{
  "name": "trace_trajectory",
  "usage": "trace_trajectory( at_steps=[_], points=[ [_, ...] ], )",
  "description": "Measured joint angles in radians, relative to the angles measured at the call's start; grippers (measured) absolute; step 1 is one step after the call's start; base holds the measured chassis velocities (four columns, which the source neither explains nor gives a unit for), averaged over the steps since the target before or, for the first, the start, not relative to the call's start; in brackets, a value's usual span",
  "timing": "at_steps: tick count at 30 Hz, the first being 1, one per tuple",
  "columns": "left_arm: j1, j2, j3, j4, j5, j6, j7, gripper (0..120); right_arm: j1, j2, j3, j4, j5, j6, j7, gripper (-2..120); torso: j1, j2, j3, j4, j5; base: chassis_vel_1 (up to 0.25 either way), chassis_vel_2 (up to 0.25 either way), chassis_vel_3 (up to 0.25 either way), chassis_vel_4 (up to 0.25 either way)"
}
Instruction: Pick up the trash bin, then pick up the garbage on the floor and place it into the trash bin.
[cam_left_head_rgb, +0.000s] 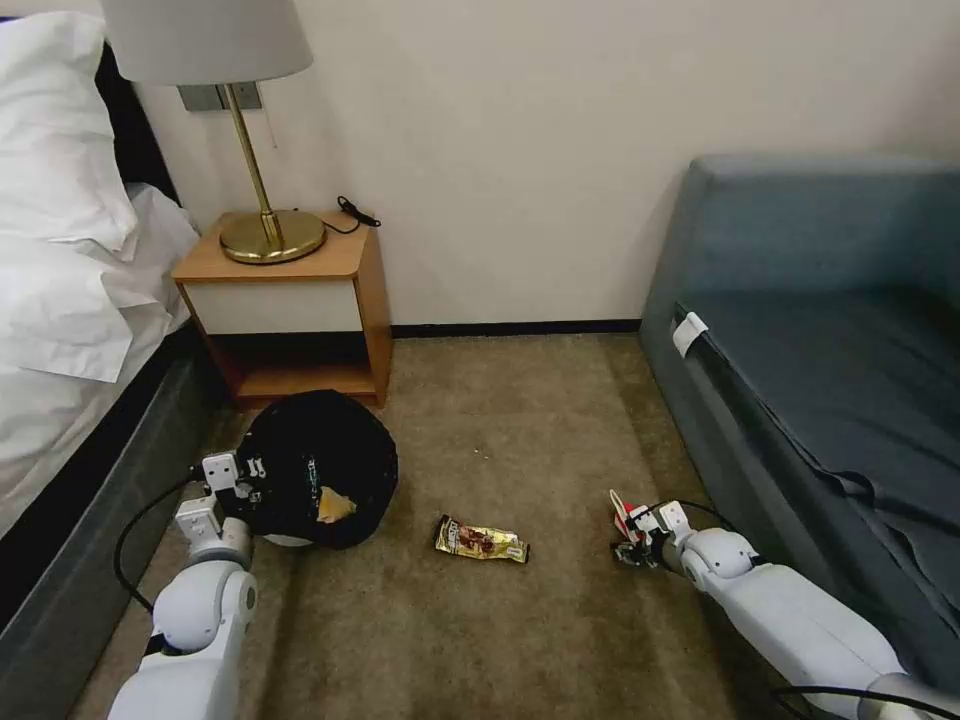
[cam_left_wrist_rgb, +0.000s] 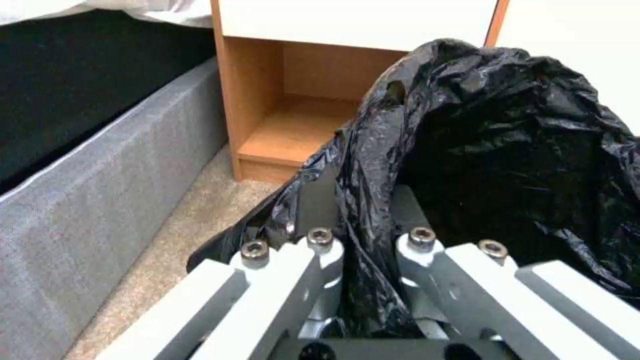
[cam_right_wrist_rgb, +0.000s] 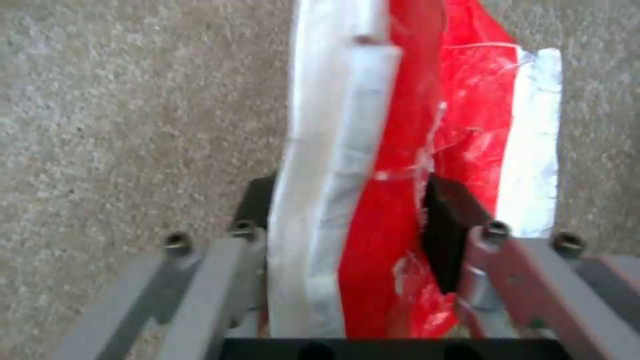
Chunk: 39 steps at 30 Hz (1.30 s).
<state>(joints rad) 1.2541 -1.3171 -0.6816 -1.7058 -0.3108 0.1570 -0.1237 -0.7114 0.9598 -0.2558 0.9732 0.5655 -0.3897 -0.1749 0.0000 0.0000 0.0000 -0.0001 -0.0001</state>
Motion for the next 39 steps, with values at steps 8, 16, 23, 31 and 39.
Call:
trace_trajectory(
  at_steps=[8, 16, 23, 31, 39],
  points=[
    [-0.007, 0.005, -0.001, 0.001, -0.007, 0.000, 0.001, 4, 0.011, -0.008, -0.015, 0.029, 0.008, -0.003, 0.003, 11, 0.000, 0.000, 0.000, 0.0002, 0.0002, 0.000, 0.000, 0.000, 0.000],
    [-0.008, 0.005, 0.001, -0.002, -0.008, 0.002, 0.001, 4, 0.021, -0.019, -0.024, 0.066, 0.013, -0.009, 0.018, 0, 0.000, 0.000, 0.000, 0.0001, 0.0002, 0.000, 0.000, 0.000, 0.000],
    [-0.009, 0.001, 0.007, -0.003, -0.007, 0.003, 0.001, 4, 0.045, -0.042, -0.028, 0.127, 0.020, -0.015, 0.033, 0, 0.000, 0.000, 0.000, 0.0001, 0.0000, 0.000, 0.000, 0.000, 0.000],
    [-0.017, 0.019, 0.016, -0.022, -0.008, 0.018, -0.002, 4, 0.116, -0.090, -0.070, 0.238, -0.016, 0.023, 0.028, 0, 0.000, 0.000, 0.000, 0.0002, -0.0001, 0.000, 0.000, 0.000, 0.000],
    [-0.034, 0.018, 0.037, -0.014, -0.002, 0.023, -0.004, 4, 0.193, -0.146, -0.107, 0.393, -0.006, 0.074, 0.003, 0, 0.000, 0.000, 0.000, -0.0001, 0.0000, 0.000, 0.000, 0.000, 0.000]
  ],
)
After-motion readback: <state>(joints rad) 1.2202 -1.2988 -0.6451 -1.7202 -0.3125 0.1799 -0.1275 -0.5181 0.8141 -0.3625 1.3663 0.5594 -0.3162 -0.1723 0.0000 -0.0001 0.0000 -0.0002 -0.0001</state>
